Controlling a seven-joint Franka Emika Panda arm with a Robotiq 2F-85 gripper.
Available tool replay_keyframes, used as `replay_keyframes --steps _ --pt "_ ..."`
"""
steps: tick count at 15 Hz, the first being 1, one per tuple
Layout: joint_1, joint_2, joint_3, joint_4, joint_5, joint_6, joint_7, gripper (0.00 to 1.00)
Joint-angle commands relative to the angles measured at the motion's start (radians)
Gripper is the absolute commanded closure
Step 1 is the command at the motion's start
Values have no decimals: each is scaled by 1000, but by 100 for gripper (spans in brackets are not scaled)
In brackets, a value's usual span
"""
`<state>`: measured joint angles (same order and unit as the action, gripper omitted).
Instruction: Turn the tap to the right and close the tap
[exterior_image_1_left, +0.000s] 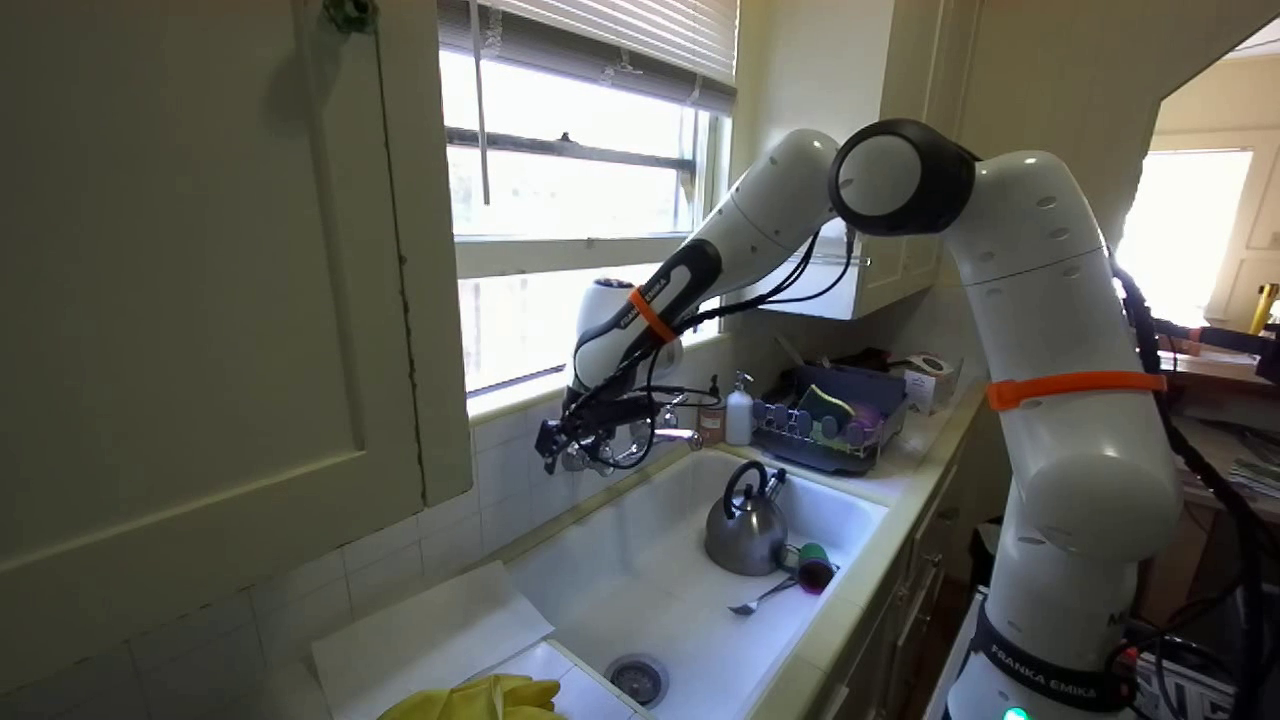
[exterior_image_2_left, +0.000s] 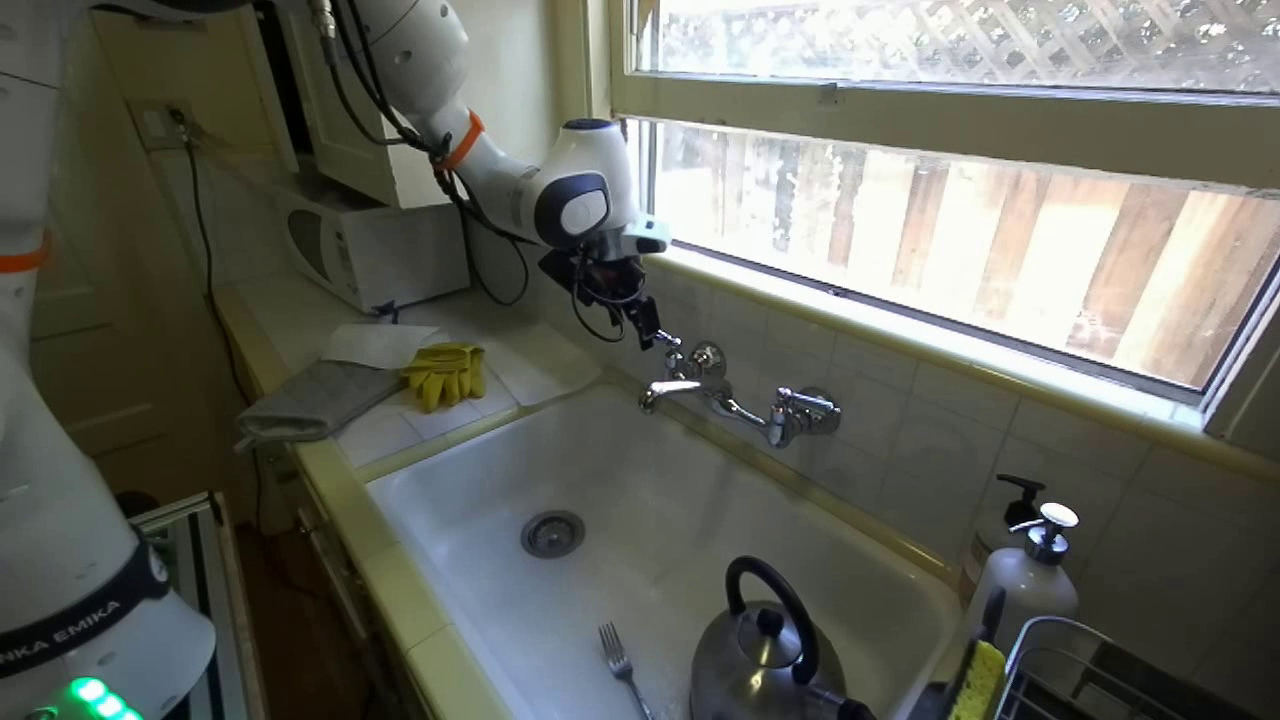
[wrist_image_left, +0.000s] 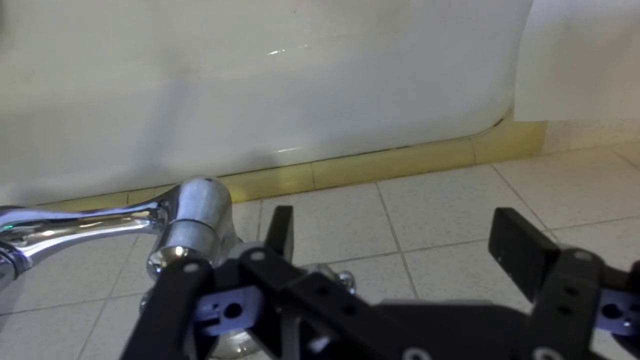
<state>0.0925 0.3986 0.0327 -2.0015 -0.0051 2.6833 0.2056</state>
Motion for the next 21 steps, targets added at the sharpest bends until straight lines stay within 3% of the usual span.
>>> replay_keyframes --steps 1,7,13,21 --pt "35 33 -33 65 -62 52 -6 0" --pt "43 26 -41 65 -73 32 4 0" --pt "3 -69 6 13 37 -144 -16 0" --pt "-35 -241 -8 -74 47 -419 -68 0"
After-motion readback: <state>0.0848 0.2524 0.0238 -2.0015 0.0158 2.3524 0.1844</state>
